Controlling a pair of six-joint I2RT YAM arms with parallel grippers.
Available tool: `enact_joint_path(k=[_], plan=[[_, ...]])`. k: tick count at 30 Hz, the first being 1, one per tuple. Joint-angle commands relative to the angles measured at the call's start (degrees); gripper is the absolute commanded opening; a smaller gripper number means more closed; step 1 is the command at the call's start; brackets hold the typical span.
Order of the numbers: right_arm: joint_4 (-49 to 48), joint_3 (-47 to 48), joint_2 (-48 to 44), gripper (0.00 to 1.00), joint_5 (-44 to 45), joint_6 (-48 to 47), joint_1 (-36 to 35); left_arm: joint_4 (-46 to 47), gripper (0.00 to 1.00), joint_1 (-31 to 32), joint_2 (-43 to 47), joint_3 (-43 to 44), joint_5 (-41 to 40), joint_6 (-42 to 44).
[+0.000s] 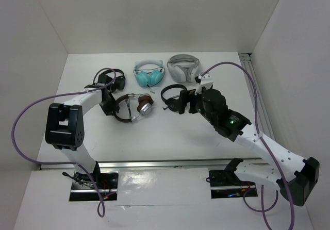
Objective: Wrap the headphones
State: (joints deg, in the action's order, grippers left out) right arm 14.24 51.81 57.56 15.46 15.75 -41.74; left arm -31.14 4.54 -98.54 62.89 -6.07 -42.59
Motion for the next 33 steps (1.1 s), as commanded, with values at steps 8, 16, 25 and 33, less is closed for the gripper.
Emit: enact_joint_path(k=[8, 16, 25, 33], plan=[[1.3, 1.1, -7.0, 1.0, 1.8, 1.4, -6.7, 3.0, 0.45, -1.0, 4.8, 0.1, 6.1, -1.0], [7.3, 4.0, -7.6, 1.0, 6.8, 1.9, -12.2, 0.9, 1.0, -1.0, 16.0, -0.5, 2.9, -1.0], [22.6, 11.3, -7.6, 1.0, 17.2, 5.5, -14.9, -7.9, 1.0, 0.9, 43.2, -1.2, 5.4, 6.9], [33.4, 23.7, -10.7, 1.0, 18.5, 6.1, -15.4, -22.4, 1.0, 1.4, 69.0, 3.5, 13.6, 14.1]])
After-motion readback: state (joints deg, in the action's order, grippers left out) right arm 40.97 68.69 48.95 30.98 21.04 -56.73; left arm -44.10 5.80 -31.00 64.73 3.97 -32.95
